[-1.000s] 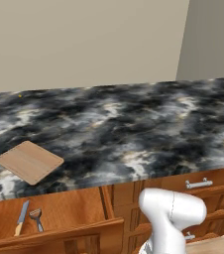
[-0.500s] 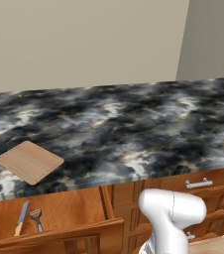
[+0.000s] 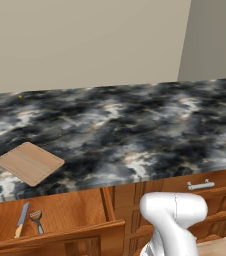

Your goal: Open the drawer on the left and place the cutting tools on the cutting board.

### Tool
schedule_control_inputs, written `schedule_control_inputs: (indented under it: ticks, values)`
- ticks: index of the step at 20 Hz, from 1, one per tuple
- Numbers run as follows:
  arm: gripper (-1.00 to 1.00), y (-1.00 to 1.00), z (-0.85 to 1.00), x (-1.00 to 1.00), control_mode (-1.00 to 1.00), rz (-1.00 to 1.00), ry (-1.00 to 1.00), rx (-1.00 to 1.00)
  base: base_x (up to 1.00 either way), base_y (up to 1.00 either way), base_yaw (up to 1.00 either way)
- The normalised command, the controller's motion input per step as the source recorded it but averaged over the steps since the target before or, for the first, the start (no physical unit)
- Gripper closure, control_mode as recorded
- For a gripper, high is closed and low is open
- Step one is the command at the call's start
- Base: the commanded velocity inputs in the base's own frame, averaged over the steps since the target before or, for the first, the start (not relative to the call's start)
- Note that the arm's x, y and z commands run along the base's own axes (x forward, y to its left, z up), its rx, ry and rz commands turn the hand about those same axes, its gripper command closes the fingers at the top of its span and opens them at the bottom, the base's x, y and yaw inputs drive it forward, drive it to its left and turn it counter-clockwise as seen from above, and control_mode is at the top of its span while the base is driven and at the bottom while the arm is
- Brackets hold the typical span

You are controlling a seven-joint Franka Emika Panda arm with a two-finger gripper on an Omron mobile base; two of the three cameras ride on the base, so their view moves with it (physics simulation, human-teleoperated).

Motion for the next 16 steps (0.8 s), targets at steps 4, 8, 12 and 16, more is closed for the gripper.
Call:
schedule_control_inputs:
  ticks: [4,8,12,16]
  values:
    - [-1.00,-0.02,1.00,-0.04,-1.00,-0.07,0.15,0.32,0.00,0.00,0.00]
    - [-1.00,-0.22,1.00,0.05,-1.00,-0.20,0.26,0.27,0.00,0.00,0.00]
    - [-1.00,-0.46,0.96,0.29,-1.00,-0.32,0.40,0.21,0.00,0.00,0.00]
    - [-1.00,-0.60,0.66,0.40,-1.00,-0.40,0.48,0.18,0.00,0.00,0.00]
